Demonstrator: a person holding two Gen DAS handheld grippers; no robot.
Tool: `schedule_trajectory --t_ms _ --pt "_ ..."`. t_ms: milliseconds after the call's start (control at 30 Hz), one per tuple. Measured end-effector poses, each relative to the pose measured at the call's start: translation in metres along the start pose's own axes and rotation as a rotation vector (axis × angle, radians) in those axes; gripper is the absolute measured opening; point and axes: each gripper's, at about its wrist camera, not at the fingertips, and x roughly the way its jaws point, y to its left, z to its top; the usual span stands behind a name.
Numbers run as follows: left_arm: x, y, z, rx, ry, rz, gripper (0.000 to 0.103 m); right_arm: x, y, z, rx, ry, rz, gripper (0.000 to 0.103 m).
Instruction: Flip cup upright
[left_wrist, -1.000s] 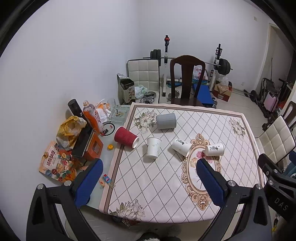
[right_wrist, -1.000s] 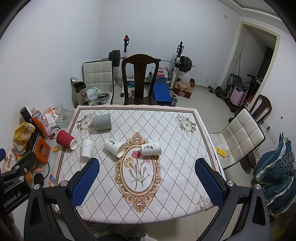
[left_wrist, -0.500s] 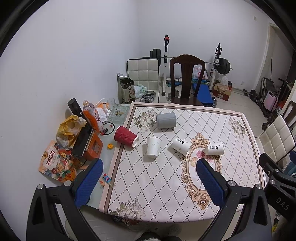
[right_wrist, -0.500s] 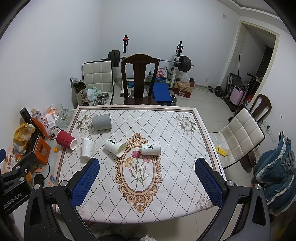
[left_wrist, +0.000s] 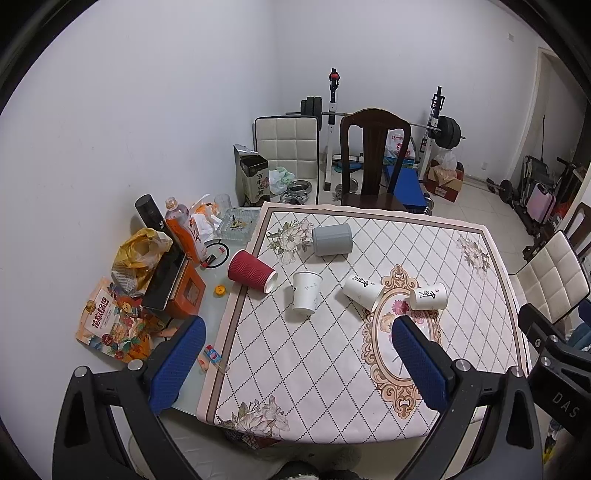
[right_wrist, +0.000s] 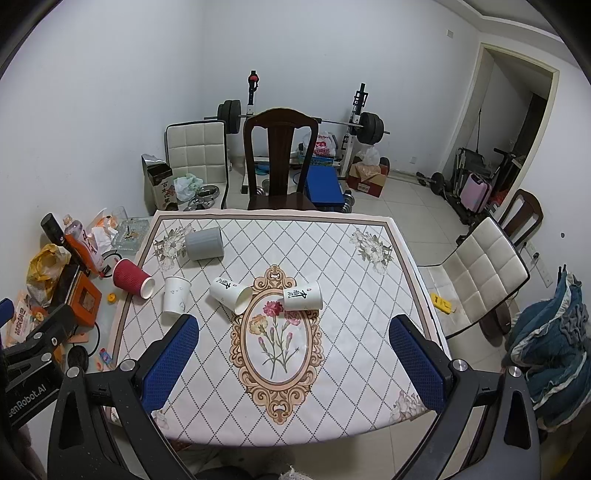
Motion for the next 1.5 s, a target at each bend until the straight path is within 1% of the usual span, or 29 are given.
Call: schedule_trajectory --t_ms 1033,1267,1367,1500 --pt "-0.001 -0.001 0.001 0.000 -0.001 0.002 0.103 -0.001 0.003 0.000 -0.001 0.003 0.006 0.103" --pt "0.002 -0.006 0.004 -0.004 0.016 0.016 0.103 0.000 0.005 -0.005 0.005 0.014 0.022 0.103" --pt "0.010 -0.011 0.000 -0.010 0.037 0.033 0.103 0.013 0.000 -0.010 0.008 0.042 0.033 0.103" --pt "0.044 -0.009 -0.014 -0.029 0.106 0.090 0.103 0.049 -0.004 -0.019 0.004 0.120 0.055 0.103"
